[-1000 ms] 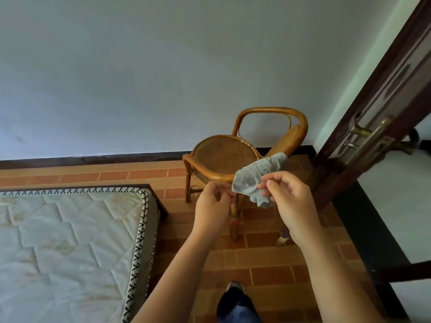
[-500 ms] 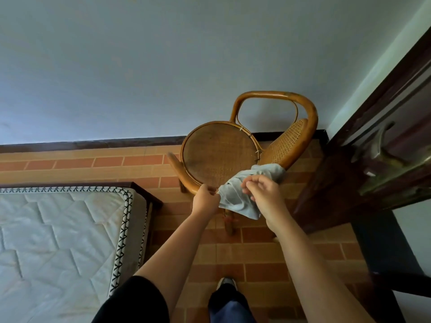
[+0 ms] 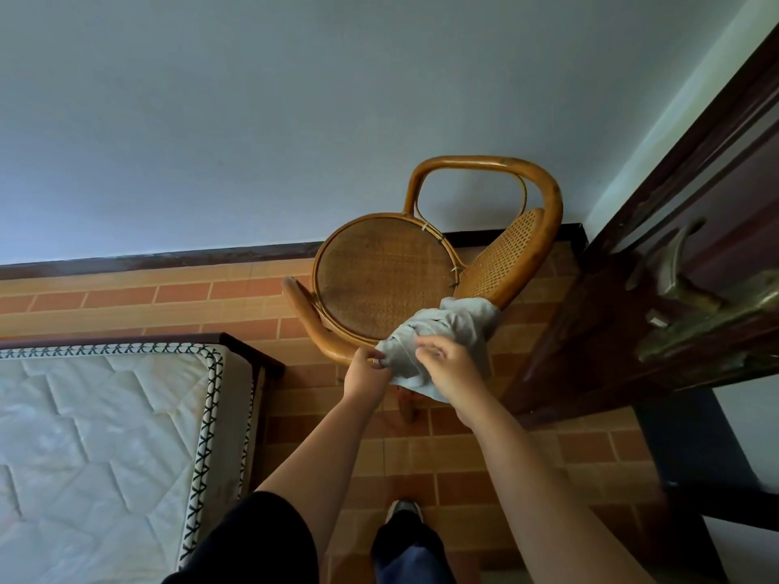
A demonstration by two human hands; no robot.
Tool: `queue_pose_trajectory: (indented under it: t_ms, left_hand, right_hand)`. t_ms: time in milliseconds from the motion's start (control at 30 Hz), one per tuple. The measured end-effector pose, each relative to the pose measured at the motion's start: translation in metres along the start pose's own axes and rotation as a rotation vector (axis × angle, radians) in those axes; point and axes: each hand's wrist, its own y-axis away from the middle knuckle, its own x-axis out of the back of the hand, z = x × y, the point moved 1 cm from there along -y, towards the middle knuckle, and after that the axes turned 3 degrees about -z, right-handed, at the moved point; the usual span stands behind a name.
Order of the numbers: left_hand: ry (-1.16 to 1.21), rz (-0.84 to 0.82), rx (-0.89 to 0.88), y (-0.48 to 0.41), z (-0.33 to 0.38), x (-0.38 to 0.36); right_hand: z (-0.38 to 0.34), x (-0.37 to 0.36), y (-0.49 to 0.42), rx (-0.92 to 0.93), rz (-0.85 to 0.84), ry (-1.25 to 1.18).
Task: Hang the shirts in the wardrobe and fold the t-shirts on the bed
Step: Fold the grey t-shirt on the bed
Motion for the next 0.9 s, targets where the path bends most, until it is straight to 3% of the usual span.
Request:
queue_pose_trajectory:
  t_ms: [167, 300, 500, 700, 900]
  left_hand:
    - [0.176, 0.017, 0.076, 0.003, 0.006, -0.008]
    - [0.479, -0.097, 0.106, 0.017, 0.019, 0.001]
    - [0.796, -0.261, -0.072, 0.061, 0.048, 0.052]
    - [0.796, -0.271, -0.349, 0.114, 0.065, 0.120]
    - [0.595, -0.152, -0.648, 0.174, 0.043, 0.181]
  right_hand:
    - [0.001, 0.000, 0.004, 0.028, -0.013, 0.044]
    - [-0.003, -0.003, 0.013, 0.087, -0.007, 0.101]
    - [-0.038, -0.028, 0.037, 0.226, -0.001, 0.073]
    - [-0.091, -0.061, 0.085, 0.423, -0.022, 0.131]
    - [-0.116, -0.109, 0.137, 0.540, 0.086, 0.227]
